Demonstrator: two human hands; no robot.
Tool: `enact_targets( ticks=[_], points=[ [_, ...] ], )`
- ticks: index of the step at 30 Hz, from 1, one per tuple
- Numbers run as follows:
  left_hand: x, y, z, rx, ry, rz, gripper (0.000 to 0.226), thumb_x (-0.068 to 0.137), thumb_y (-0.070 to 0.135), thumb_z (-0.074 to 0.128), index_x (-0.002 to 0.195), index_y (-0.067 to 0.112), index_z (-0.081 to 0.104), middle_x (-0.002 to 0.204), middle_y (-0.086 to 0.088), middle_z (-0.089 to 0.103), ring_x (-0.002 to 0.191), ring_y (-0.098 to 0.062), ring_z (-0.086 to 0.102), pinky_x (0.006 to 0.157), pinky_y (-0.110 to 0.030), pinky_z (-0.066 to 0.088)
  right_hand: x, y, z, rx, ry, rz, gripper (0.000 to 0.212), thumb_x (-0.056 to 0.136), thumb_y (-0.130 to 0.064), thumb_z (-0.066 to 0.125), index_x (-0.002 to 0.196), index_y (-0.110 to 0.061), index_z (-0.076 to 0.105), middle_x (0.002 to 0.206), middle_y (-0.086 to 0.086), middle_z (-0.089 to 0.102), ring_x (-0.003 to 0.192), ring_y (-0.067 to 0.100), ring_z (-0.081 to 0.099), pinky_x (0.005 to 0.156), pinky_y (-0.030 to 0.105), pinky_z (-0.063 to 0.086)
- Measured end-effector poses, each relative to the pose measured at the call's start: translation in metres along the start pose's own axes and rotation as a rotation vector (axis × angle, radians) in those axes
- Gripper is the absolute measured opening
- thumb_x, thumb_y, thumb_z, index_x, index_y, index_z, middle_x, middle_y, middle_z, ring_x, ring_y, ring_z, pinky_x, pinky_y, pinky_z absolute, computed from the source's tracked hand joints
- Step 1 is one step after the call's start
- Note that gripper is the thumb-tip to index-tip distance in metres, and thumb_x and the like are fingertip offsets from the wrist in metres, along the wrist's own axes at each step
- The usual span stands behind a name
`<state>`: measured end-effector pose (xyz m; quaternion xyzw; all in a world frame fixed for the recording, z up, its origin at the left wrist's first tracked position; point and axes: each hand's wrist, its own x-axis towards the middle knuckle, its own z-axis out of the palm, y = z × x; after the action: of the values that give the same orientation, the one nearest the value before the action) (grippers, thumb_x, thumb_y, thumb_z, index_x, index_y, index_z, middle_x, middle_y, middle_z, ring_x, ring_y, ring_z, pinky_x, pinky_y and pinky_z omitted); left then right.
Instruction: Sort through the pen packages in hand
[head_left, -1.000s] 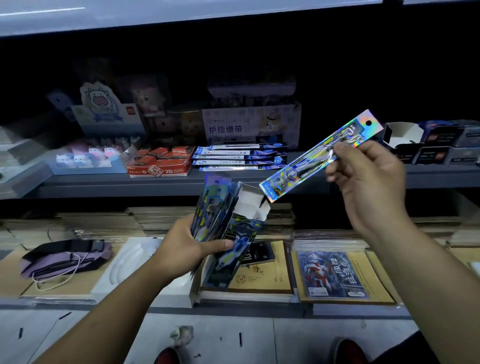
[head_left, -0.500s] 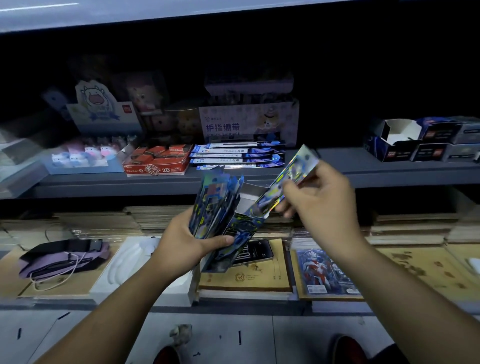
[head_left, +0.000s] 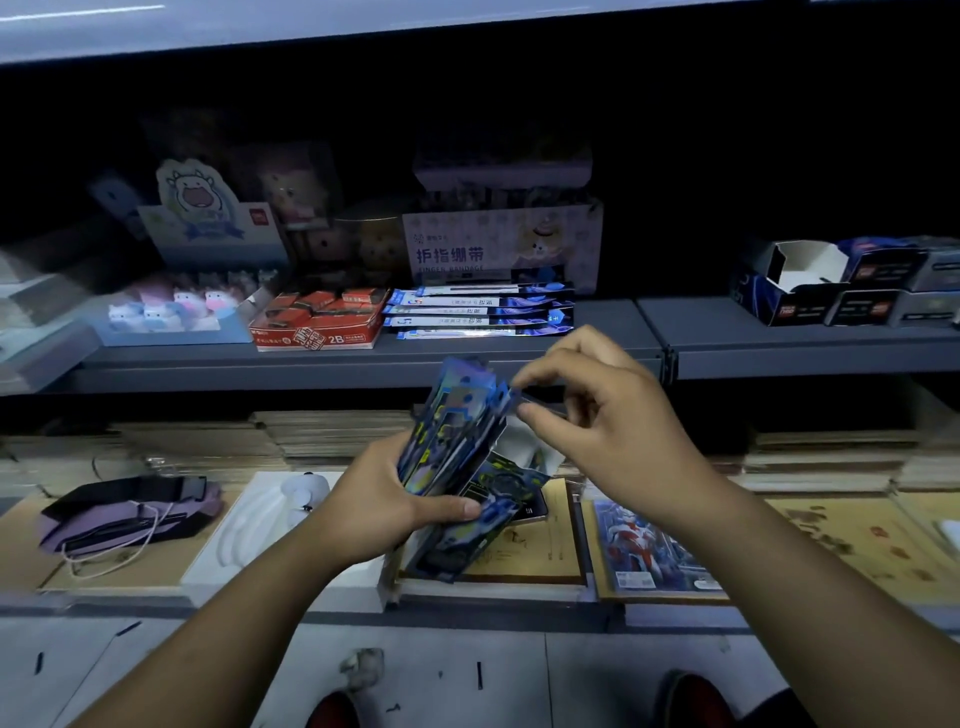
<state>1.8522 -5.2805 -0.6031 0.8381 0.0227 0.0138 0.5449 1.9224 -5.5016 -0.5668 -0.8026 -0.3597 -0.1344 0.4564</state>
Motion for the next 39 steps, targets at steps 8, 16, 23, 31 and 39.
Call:
enact_targets(
  ticks=[8,16,23,31,39],
  points=[
    [-0.003,0.002,0.001,0.009,-0.092,-0.014,0.045,0.071,0.009,0.090,0.110,0.021,0.070,0.102,0.010,0.079,0.095,-0.006,0.074,0.075,-0.013,0.054,0.001,0.009,-0.004,0.018,-0.175,0.011,0.016,0.089,-0.011,0.076,0.089,-0.026,0.072,0.100,-0.008,0.049,0.082,0.012,0.054,0.073,0.026,0.045],
    [-0.004,0.006,0.004,-0.050,-0.164,-0.063,0.035,0.073,-0.001,0.086,0.101,0.014,0.071,0.089,0.003,0.080,0.079,-0.008,0.075,0.068,-0.015,0.053,0.007,0.009,-0.013,0.247,-0.190,0.058,0.007,0.083,-0.013,0.082,0.088,-0.017,0.082,0.100,0.003,0.060,0.080,0.012,0.058,0.069,0.023,0.048],
    [-0.001,0.009,0.005,-0.088,-0.190,-0.039,0.039,0.073,0.000,0.085,0.108,0.010,0.072,0.105,-0.004,0.079,0.099,-0.021,0.075,0.087,-0.028,0.059,0.009,0.013,-0.015,0.342,-0.121,0.027,0.008,0.083,-0.004,0.080,0.091,-0.007,0.080,0.104,0.009,0.064,0.081,0.004,0.059,0.076,0.019,0.046],
    [-0.003,0.012,0.004,-0.078,-0.180,-0.048,0.031,0.075,-0.001,0.084,0.103,0.008,0.071,0.091,-0.004,0.080,0.072,-0.010,0.072,0.061,-0.015,0.051,0.010,0.010,-0.012,0.424,-0.096,-0.004,0.009,0.087,0.007,0.071,0.095,0.004,0.075,0.101,0.018,0.070,0.096,0.028,0.068,0.087,0.035,0.055],
    [-0.003,0.012,0.000,-0.060,-0.175,-0.019,0.037,0.076,0.005,0.085,0.109,0.012,0.071,0.102,0.000,0.080,0.095,-0.016,0.076,0.081,-0.021,0.058,0.008,0.004,-0.011,0.409,-0.098,0.027,0.011,0.090,0.002,0.071,0.097,-0.005,0.075,0.099,0.013,0.075,0.098,0.030,0.070,0.094,0.050,0.055]
  ],
)
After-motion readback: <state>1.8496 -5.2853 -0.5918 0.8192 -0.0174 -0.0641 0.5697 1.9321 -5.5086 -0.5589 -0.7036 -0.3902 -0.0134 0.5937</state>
